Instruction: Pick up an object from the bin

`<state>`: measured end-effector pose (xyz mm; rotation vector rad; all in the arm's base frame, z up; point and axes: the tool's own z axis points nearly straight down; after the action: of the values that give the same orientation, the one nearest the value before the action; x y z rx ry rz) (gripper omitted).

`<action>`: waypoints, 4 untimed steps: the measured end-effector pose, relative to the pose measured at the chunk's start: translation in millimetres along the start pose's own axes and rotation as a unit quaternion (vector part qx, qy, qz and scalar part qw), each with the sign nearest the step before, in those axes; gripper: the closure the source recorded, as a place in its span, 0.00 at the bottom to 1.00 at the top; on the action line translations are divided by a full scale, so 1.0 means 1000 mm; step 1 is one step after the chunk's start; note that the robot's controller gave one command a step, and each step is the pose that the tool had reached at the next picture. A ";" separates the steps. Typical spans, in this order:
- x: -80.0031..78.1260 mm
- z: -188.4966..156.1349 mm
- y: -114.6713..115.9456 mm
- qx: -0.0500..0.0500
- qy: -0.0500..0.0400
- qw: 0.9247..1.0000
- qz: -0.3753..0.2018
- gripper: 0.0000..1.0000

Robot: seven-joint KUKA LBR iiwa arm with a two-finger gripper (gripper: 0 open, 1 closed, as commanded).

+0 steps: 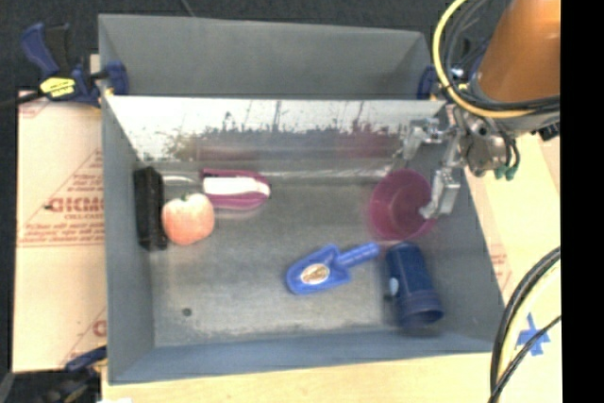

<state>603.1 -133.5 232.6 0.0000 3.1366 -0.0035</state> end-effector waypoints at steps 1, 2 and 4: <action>0.016 0.095 0.038 0.000 -0.001 0.993 -0.114 0.00; 0.011 0.136 -0.001 0.001 -0.006 0.991 -0.133 0.00; -0.023 0.161 -0.015 0.003 -0.009 0.999 0.046 0.00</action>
Offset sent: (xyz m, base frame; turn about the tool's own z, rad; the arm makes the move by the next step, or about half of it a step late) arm -0.0113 -0.0284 -0.1626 -0.2609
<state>626.5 -149.1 71.8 0.1434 3.1150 -0.0111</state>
